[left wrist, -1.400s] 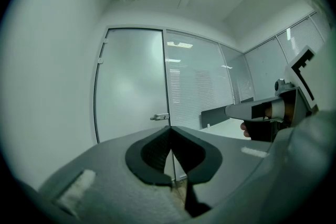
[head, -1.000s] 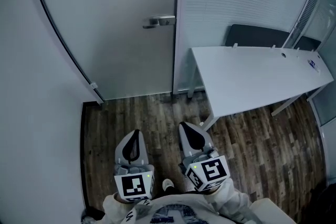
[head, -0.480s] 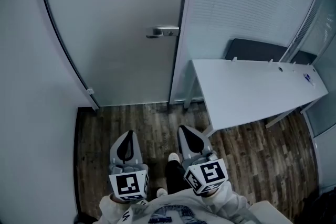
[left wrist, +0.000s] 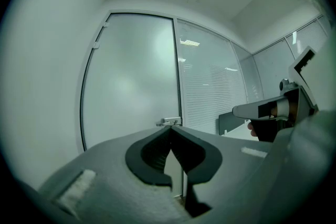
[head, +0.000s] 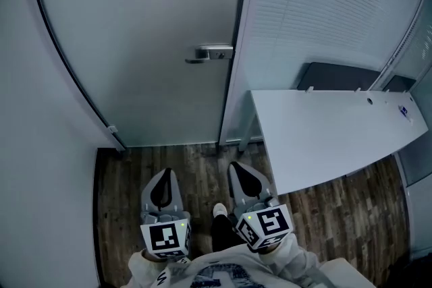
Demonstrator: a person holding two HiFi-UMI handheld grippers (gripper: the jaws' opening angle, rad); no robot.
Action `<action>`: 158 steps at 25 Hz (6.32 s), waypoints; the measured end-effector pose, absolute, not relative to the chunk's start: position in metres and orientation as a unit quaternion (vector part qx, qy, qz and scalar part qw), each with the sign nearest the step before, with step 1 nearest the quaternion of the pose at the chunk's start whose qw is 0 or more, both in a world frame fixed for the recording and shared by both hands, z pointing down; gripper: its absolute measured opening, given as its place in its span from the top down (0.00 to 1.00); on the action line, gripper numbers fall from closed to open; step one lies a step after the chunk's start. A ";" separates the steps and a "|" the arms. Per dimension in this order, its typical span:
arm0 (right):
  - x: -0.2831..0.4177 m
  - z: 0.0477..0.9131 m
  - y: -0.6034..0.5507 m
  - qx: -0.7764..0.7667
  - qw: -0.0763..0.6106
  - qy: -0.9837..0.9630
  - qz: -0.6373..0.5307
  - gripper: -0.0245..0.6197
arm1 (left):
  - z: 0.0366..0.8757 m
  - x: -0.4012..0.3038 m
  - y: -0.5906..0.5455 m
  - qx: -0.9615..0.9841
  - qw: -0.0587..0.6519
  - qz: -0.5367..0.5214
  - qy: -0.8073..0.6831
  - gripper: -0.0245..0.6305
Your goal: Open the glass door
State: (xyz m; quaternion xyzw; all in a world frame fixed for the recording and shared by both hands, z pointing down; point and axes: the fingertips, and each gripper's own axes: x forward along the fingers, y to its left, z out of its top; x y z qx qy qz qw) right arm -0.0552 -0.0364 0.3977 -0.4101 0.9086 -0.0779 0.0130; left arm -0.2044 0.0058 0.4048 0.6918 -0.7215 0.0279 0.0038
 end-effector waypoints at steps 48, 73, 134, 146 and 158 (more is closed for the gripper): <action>-0.058 0.419 -0.285 -0.458 -0.001 0.881 -0.116 0.95 | 0.458 -0.221 -0.308 0.699 -0.164 0.338 -0.608 0.43; -0.010 0.428 -0.302 -0.525 -0.002 0.842 -0.125 0.95 | 0.539 -0.252 -0.469 0.561 -0.349 0.566 -0.494 0.45; -0.013 0.465 -0.311 -0.508 -0.030 0.841 -0.184 0.95 | 0.578 -0.259 -0.504 0.668 -0.146 0.361 -0.634 0.78; 0.003 0.464 -0.301 -0.512 -0.020 0.837 -0.193 0.95 | 0.570 -0.258 -0.481 0.648 -0.163 0.428 -0.609 0.78; -0.003 0.463 -0.290 -0.493 -0.011 0.846 -0.203 0.95 | 0.553 -0.253 -0.456 0.601 -0.225 0.518 -0.566 0.76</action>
